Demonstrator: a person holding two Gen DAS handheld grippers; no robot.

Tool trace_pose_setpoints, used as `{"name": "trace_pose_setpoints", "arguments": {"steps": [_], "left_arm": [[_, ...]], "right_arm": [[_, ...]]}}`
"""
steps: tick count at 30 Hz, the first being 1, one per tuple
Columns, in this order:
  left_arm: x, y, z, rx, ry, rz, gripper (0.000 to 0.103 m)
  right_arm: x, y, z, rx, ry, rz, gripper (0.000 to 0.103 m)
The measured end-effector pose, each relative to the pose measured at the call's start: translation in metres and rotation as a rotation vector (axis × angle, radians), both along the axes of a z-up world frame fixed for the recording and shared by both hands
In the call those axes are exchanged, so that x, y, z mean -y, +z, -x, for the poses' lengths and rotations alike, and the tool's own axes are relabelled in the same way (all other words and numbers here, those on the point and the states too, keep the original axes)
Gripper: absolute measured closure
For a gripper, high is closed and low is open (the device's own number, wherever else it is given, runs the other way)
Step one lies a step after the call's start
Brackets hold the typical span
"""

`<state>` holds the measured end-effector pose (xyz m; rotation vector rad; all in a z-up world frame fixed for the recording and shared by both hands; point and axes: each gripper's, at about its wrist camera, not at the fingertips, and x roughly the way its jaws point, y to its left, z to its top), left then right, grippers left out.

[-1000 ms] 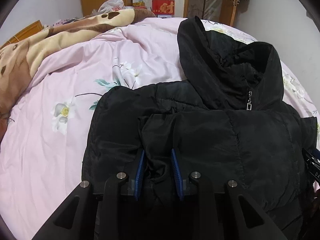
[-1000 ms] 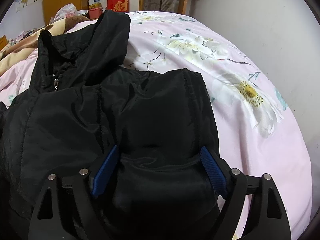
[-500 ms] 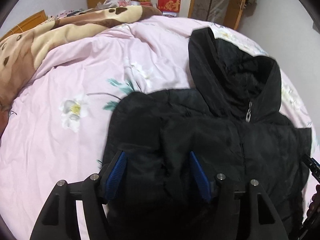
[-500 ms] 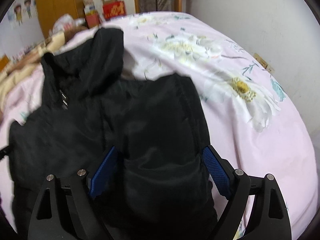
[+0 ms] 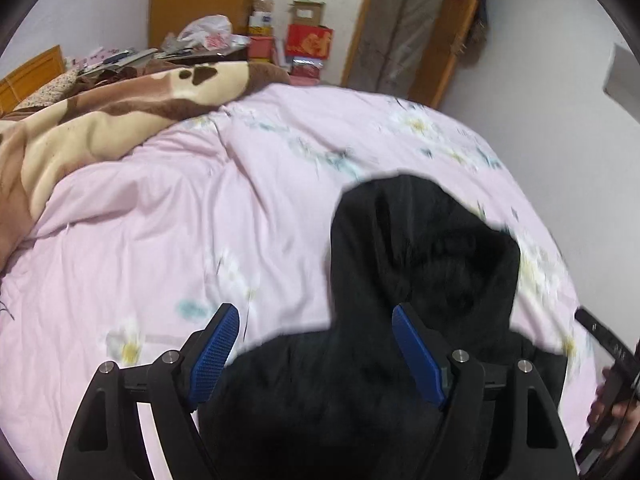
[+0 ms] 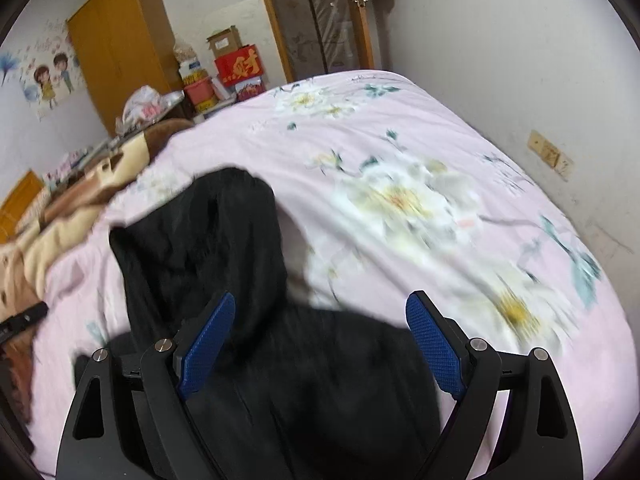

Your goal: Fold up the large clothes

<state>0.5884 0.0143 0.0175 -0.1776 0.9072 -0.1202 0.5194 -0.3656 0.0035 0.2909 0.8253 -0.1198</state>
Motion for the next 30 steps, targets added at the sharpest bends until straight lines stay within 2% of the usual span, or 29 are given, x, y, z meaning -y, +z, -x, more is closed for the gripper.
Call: {"name": "trace_pose_setpoints", "arguments": {"steps": [7, 10, 13, 15, 16, 17, 18, 19, 20, 21, 23, 24, 26, 30], "left_arm": [[0.022, 0.002, -0.087, -0.034, 0.043, 0.100, 0.024], [0.037, -0.016, -0.120, -0.097, 0.045, 0.063, 0.024], [0.048, -0.045, -0.141, -0.147, 0.054, -0.005, 0.024], [0.051, -0.064, -0.147, -0.186, 0.058, -0.024, 0.024], [0.051, -0.072, -0.149, -0.198, 0.071, -0.032, 0.024], [0.049, -0.076, -0.149, -0.202, 0.080, -0.038, 0.027], [0.048, -0.079, -0.147, -0.197, 0.084, -0.031, 0.032], [0.047, -0.081, -0.145, -0.192, 0.078, -0.031, 0.034], [0.045, -0.083, -0.146, -0.190, 0.077, -0.046, 0.043], [0.045, -0.084, -0.144, -0.192, 0.076, -0.073, 0.066], [0.046, -0.089, -0.142, -0.212, 0.047, -0.095, 0.086], [0.046, -0.091, -0.138, -0.219, 0.048, -0.108, 0.096], [0.046, -0.093, -0.132, -0.221, 0.054, -0.135, 0.097], [0.042, -0.089, -0.118, -0.202, 0.062, -0.157, 0.098]], "right_arm": [[0.003, 0.001, -0.085, -0.037, -0.041, -0.078, 0.015], [0.005, -0.009, -0.116, -0.056, -0.069, -0.114, 0.015], [-0.001, -0.031, -0.140, -0.122, -0.039, -0.156, 0.018], [-0.007, -0.045, -0.146, -0.157, -0.015, -0.143, 0.029], [-0.011, -0.052, -0.147, -0.173, 0.002, -0.144, 0.040], [-0.011, -0.056, -0.147, -0.177, 0.012, -0.149, 0.051], [-0.013, -0.061, -0.145, -0.192, 0.022, -0.152, 0.054], [-0.013, -0.064, -0.144, -0.206, 0.035, -0.151, 0.060], [-0.014, -0.066, -0.142, -0.208, 0.057, -0.149, 0.067], [-0.016, -0.067, -0.140, -0.218, 0.084, -0.130, 0.069], [-0.021, -0.068, -0.136, -0.238, 0.127, -0.076, 0.082], [-0.024, -0.068, -0.132, -0.252, 0.146, -0.030, 0.085], [-0.024, -0.071, -0.126, -0.268, 0.153, 0.018, 0.092], [-0.030, -0.071, -0.112, -0.252, 0.156, 0.134, 0.094]]}}
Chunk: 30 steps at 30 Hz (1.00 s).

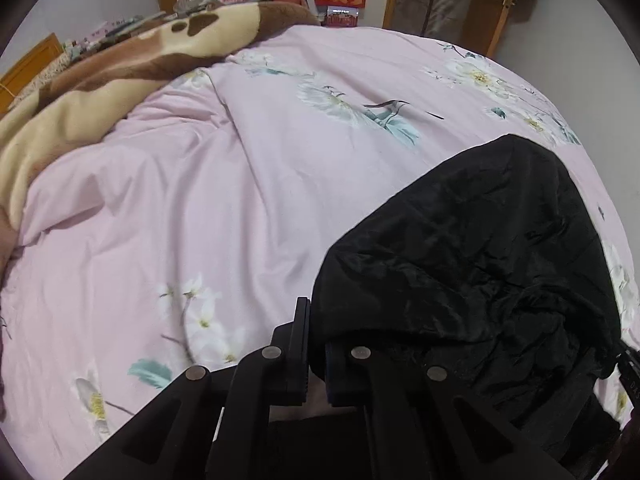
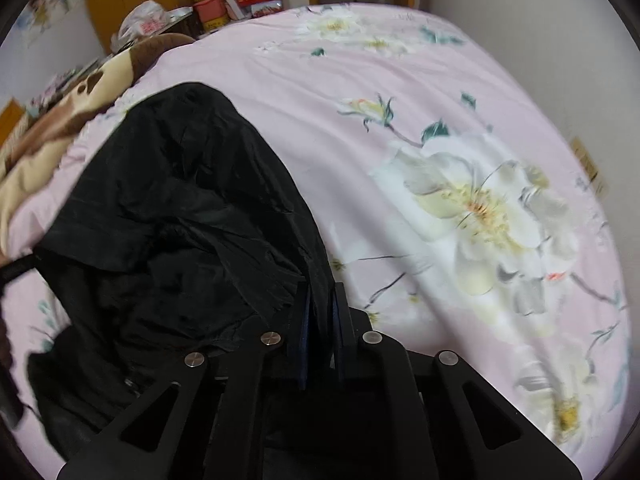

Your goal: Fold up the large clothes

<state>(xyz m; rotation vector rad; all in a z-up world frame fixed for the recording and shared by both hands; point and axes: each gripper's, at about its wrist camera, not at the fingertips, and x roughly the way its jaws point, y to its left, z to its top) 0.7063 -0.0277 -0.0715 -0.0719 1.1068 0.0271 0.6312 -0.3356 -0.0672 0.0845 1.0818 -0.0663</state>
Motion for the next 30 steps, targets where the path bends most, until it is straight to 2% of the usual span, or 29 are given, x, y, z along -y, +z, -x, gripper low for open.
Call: {"name": "trace_pose_setpoints", "arguments": {"steps": [2, 5, 13, 16, 21, 25, 28, 30], "left_arm": [[-0.002, 0.004, 0.011, 0.019, -0.024, -0.021, 0.098], [-0.005, 0.013, 0.032, 0.064, -0.059, -0.034, 0.098], [-0.032, 0.036, 0.106, 0.201, -0.047, 0.052, 0.098], [-0.040, 0.036, 0.133, 0.214, -0.052, 0.081, 0.098], [-0.048, 0.028, 0.167, 0.200, -0.058, 0.083, 0.096], [-0.054, 0.021, 0.188, 0.177, -0.068, 0.101, 0.095], [-0.060, 0.016, 0.207, 0.171, -0.087, 0.118, 0.082], [-0.066, 0.011, 0.222, 0.165, -0.106, 0.123, 0.069]], "right_arm": [[-0.007, 0.003, 0.012, 0.037, 0.030, 0.081, 0.095], [-0.010, 0.013, 0.034, 0.102, 0.042, 0.111, 0.095], [-0.024, 0.047, 0.107, 0.306, 0.116, 0.189, 0.096], [-0.024, 0.053, 0.132, 0.333, 0.146, 0.184, 0.096], [-0.022, 0.048, 0.170, 0.314, 0.153, 0.185, 0.097], [-0.020, 0.043, 0.193, 0.308, 0.131, 0.175, 0.103], [-0.017, 0.038, 0.209, 0.297, 0.112, 0.156, 0.103], [-0.017, 0.033, 0.215, 0.284, 0.099, 0.145, 0.103]]}}
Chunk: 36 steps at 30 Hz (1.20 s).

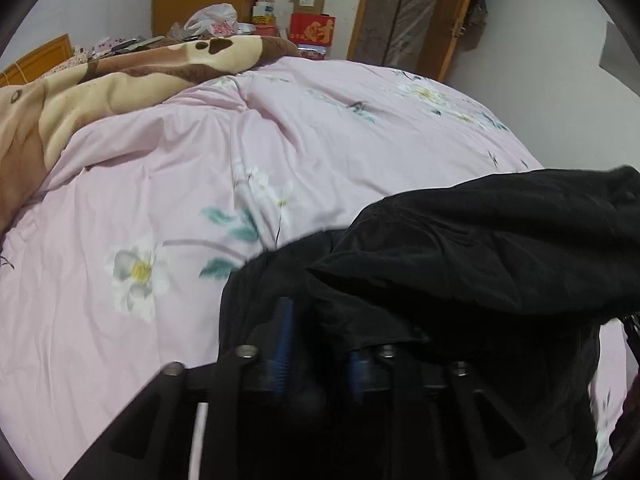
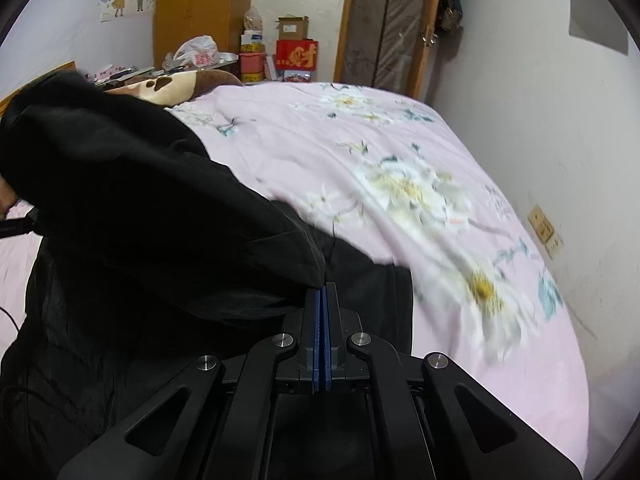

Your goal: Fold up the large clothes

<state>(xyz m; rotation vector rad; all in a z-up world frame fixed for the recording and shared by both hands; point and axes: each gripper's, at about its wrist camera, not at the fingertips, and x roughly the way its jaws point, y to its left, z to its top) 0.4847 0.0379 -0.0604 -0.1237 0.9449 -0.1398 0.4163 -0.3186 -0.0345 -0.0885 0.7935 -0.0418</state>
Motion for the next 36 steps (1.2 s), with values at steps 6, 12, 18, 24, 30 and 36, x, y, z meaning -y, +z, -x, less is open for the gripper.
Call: {"name": "trace_pose_setpoints", "arguments": {"steps": [6, 12, 18, 24, 30, 36], "left_arm": [[-0.022, -0.012, 0.024, -0.052, 0.036, 0.120, 0.051], [-0.025, 0.001, 0.050, -0.036, -0.006, 0.146, 0.043], [-0.031, 0.006, 0.044, -0.097, -0.031, 0.189, 0.032], [-0.026, 0.015, 0.036, -0.153, -0.146, 0.219, 0.030], [-0.041, 0.033, 0.051, -0.112, -0.215, 0.113, 0.016], [-0.060, 0.054, 0.062, -0.052, -0.092, 0.174, 0.016]], "right_arm": [[0.014, -0.014, 0.024, -0.037, -0.073, -0.028, 0.103], [0.010, 0.003, 0.043, -0.009, -0.065, 0.006, 0.103], [-0.010, 0.031, 0.046, 0.051, -0.023, -0.051, 0.103], [-0.047, 0.037, 0.042, 0.047, 0.067, -0.129, 0.098], [-0.088, 0.024, 0.038, 0.018, 0.185, -0.195, 0.081], [-0.128, -0.027, 0.028, -0.134, 0.249, -0.264, 0.071]]}}
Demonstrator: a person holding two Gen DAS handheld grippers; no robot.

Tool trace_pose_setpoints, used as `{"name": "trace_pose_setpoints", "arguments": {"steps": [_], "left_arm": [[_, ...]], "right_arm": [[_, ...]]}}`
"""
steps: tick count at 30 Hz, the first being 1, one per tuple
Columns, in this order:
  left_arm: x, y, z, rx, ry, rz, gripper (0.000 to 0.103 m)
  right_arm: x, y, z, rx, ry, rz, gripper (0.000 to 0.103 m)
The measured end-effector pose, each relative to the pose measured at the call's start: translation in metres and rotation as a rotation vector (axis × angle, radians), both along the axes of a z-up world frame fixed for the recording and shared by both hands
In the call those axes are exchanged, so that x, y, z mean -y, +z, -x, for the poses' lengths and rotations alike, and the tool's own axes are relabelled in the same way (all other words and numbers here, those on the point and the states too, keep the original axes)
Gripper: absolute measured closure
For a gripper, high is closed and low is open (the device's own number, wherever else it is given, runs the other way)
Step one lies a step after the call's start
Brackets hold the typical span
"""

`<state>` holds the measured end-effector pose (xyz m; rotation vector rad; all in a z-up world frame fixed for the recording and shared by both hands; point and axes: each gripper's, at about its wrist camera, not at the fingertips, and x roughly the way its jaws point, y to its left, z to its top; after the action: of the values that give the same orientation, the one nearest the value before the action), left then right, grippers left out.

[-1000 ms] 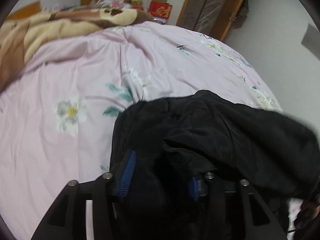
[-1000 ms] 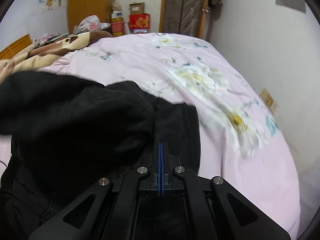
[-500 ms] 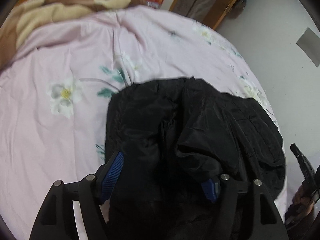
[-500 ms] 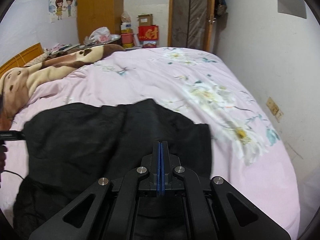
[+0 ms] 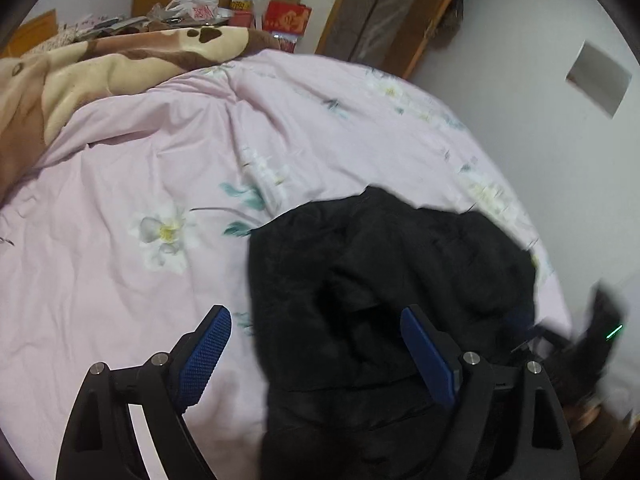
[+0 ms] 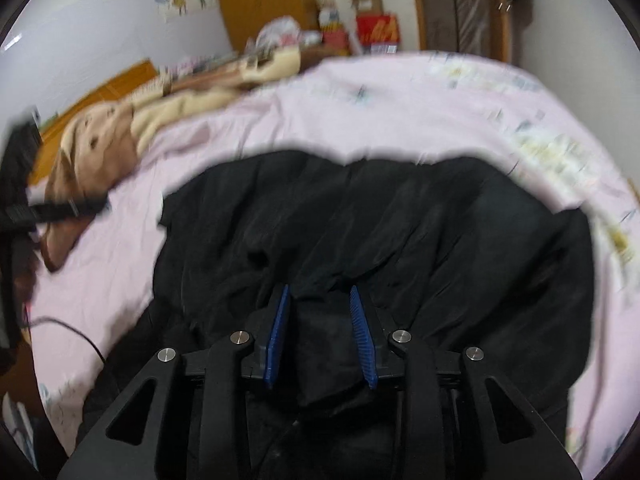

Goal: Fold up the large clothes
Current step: 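Lower the folded hem onto the jacket and open both grippers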

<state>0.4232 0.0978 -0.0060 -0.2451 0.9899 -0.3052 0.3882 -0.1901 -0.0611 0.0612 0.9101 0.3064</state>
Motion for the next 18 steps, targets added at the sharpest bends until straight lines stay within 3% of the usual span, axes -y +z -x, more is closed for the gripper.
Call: {"name": "trace_pose_setpoints", "arguments": {"steps": [3, 6, 9, 11, 14, 18], "left_arm": [[0.016, 0.005, -0.003, 0.020, 0.019, 0.042, 0.016], [0.046, 0.003, -0.010, 0.038, 0.002, -0.006, 0.016], [0.080, -0.004, -0.015, 0.034, -0.019, -0.015, 0.016], [0.104, -0.009, -0.020, 0.037, -0.029, -0.037, 0.016], [0.127, -0.020, -0.030, 0.040, -0.031, -0.089, 0.017], [0.131, -0.049, -0.044, 0.001, 0.022, -0.183, 0.017]], "right_arm": [[-0.010, -0.025, 0.000, -0.076, -0.006, 0.032, 0.071], [-0.007, -0.017, 0.003, -0.094, -0.021, 0.031, 0.070], [0.007, 0.018, 0.004, 0.028, -0.069, 0.016, 0.062], [0.014, 0.037, 0.001, 0.107, -0.114, 0.045, 0.043], [0.023, 0.052, -0.014, 0.215, -0.180, 0.132, 0.041], [0.045, 0.028, -0.043, 0.132, -0.266, 0.110, 0.041]]}}
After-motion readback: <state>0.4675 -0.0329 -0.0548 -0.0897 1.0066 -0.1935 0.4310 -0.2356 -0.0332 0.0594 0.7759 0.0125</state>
